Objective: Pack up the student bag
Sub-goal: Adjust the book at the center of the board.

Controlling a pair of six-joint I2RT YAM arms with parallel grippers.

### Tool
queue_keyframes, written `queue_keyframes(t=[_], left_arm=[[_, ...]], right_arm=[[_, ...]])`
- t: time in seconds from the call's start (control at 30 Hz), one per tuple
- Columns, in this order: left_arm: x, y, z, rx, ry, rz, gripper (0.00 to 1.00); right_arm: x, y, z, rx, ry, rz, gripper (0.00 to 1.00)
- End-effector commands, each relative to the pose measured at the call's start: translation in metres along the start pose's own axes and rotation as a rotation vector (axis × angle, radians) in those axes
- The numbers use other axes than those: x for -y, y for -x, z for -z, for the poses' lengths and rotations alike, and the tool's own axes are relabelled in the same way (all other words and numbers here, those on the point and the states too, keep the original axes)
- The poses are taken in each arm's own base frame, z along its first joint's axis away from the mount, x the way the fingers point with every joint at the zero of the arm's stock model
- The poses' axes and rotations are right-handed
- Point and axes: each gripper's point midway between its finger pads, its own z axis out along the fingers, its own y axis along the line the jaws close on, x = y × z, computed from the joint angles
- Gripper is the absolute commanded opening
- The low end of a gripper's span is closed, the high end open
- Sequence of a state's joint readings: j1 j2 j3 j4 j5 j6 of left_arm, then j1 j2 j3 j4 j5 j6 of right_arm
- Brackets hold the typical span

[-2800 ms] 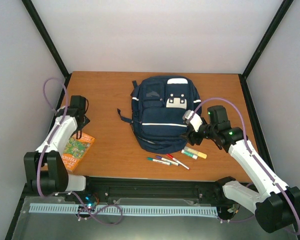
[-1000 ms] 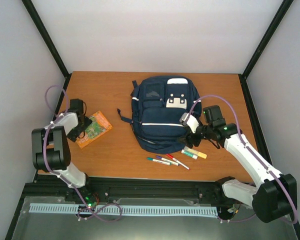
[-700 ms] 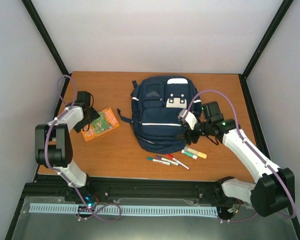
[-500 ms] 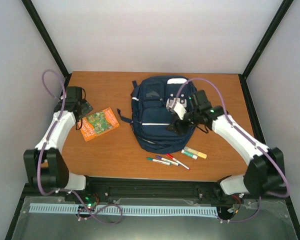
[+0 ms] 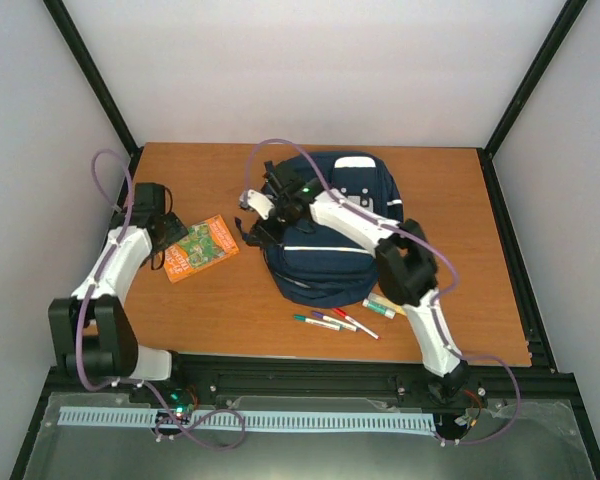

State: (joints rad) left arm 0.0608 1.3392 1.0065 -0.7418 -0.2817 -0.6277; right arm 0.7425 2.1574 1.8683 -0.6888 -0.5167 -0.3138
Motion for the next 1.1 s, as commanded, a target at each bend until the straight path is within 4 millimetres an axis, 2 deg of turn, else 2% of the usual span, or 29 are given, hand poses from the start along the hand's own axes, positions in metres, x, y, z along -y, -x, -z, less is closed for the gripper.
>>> queue_keyframes(t=[0.0,0.1,0.2,0.47,0.9,1.07], left_arm=[[0.0,0.007,-0.021,-0.052,0.038,0.014,1.0],[-0.006,0.004,-0.043,-0.106,0.051,0.08,1.0],[-0.01,0.001,-0.061,-0.16,0.067,0.11,1.0],[-0.005,-0.003,-0.085,-0.215,0.084,0.12,1.0],[0.019,-0.008,-0.112,-0.291,0.018,0.112,0.99],[0.04,-0.008,-0.113,-0.305,-0.085,0.088,0.95]], right_arm=[[0.01,0.002,-0.04,-0.053,0.064,-0.119,0.55],[0.024,0.01,-0.062,-0.044,0.042,-0.136,0.52],[0.037,0.009,-0.08,-0.043,0.025,-0.159,0.49],[0.04,0.008,-0.106,-0.013,0.067,-0.168,0.48],[0.006,-0.013,-0.142,-0.075,0.167,-0.117,0.47],[-0.018,-0.017,-0.138,-0.099,0.222,-0.107,0.36]])
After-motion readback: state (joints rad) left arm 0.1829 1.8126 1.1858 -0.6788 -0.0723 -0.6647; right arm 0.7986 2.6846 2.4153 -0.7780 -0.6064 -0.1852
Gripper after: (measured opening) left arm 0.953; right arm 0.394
